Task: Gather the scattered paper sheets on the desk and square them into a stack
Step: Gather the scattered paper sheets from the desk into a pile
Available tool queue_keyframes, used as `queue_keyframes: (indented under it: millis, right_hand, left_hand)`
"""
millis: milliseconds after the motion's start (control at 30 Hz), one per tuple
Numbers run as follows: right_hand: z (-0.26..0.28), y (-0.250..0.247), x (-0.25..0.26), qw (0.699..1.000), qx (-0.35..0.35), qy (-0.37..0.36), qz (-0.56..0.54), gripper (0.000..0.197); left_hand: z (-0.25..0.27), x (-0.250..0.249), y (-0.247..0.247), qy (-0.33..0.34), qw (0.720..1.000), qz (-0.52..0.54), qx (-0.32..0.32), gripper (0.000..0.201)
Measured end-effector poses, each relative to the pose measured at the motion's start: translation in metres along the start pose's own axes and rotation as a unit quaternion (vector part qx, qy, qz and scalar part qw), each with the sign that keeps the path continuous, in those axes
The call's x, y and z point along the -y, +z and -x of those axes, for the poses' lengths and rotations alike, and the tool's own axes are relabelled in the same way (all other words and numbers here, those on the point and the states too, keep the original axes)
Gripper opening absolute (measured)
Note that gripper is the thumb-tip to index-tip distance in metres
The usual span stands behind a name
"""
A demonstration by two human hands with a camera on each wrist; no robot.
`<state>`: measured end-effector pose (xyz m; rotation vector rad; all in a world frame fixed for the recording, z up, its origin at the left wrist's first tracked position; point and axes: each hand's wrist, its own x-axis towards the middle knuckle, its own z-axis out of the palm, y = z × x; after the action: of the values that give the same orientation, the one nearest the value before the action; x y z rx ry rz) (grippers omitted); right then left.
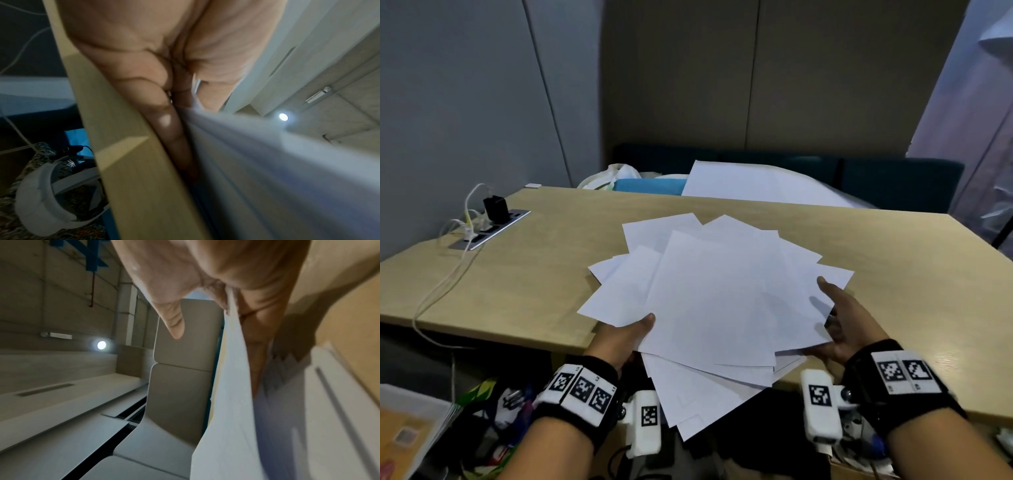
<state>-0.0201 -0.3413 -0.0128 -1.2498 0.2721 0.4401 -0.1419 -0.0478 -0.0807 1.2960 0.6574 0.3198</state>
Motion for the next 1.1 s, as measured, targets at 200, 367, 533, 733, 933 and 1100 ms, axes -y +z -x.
queue_keyframes:
  millis: [200,367,533,733,933,1100]
  right_hand:
    - [-0.037,-0.011,0.010,0.943,-0.078,-0.001,0.323,0.014]
    - [-0.081,-0.027,0.016,0.904,-0.032,0.006,0.427,0.032]
    - [-0.060,-0.010,0.015,0.905,-0.061,-0.014,0.421,0.051]
    - [-0.063,0.006,0.011,0.942,-0.070,-0.059,0.322,0.019]
    - [-0.044,0.008,0.004,0.954,-0.045,0.003,0.295,0.029]
    - [-0.021,0.005,0.000,0.954,0.056,0.071,0.284,0.009]
  left_hand:
    - [-0.001,0.002,0.000,0.000,1.000,0.013,0.014,0.062]
    - [0.002,-0.002,0.000,0.002,1.000,0.007,0.012,0.057]
    - [0.003,-0.001,0.001,0.001,1.000,0.004,0.019,0.054]
    - [0.004,0.000,0.002,0.028,0.999,-0.007,0.018,0.064]
    - [0.001,0.002,0.002,0.033,0.999,-0.006,-0.008,0.041]
    - [0.002,0.001,0.005,0.031,0.999,-0.012,-0.031,0.022]
